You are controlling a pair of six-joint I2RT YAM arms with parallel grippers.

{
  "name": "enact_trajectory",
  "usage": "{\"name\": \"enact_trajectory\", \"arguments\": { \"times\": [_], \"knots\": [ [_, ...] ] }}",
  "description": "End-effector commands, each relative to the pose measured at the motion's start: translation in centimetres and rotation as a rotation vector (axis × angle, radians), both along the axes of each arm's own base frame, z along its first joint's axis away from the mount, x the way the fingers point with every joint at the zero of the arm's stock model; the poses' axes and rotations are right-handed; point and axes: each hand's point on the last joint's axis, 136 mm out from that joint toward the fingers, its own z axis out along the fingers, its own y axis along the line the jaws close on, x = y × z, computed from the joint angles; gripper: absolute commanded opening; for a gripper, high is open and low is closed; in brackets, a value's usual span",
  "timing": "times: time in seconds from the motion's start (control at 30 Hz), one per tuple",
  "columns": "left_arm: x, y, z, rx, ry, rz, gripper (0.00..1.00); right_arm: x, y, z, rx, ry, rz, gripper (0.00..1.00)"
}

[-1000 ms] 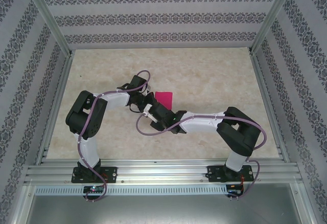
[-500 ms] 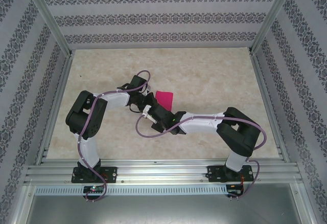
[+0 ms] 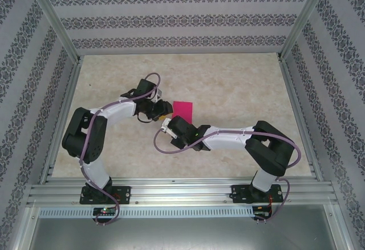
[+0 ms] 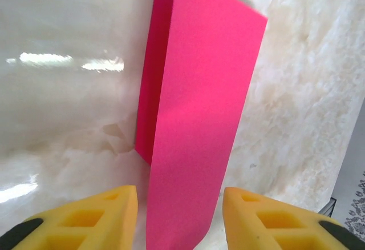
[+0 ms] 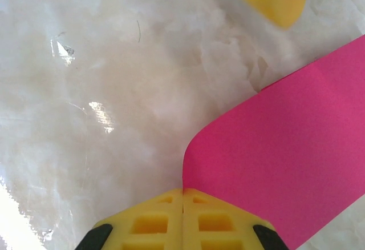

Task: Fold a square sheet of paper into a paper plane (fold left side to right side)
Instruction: Third fold the triangle at the center of the table.

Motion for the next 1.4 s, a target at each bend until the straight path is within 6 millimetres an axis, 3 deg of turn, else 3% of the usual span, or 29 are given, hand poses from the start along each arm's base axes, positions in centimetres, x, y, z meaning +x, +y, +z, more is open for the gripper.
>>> {"name": "enact_trajectory", "arguments": {
  "times": [0.0, 0.13, 0.27, 0.47, 0.67, 0.93, 1.37],
  "knots": [
    [0.2, 0.6, 1.5, 0.02, -0.037, -0.043, 0.4, 0.1, 0.0, 0.7, 0.05, 0.004, -0.02, 0.0],
    [1.8, -1.8, 2.7, -0.053, -0.065, -0.104, 0.31, 0.0, 0.0, 0.7, 0.053, 0.012, -0.019, 0.0],
    [3.1, -4.5, 2.5, -0.076, -0.069, -0.173, 0.28, 0.0, -0.1, 0.5, 0.053, 0.017, -0.024, 0.0],
    [5.0, -6.9, -0.6, -0.051, -0.019, -0.218, 0.25, 0.1, -0.1, 0.3, 0.053, 0.025, -0.027, 0.0],
    [5.7, -7.1, -3.5, 0.004, 0.019, -0.222, 0.24, 0.1, -0.1, 0.4, 0.073, 0.043, -0.037, 0.0],
    [4.6, -6.3, -6.7, 0.072, 0.072, -0.223, 0.23, 0.2, -0.1, 0.6, 0.145, 0.117, -0.055, 0.0],
    [4.1, -6.0, -8.2, 0.107, 0.093, -0.233, 0.23, 1.9, -1.7, 1.6, 0.359, 0.318, -0.146, 0.0]
  ]
}}
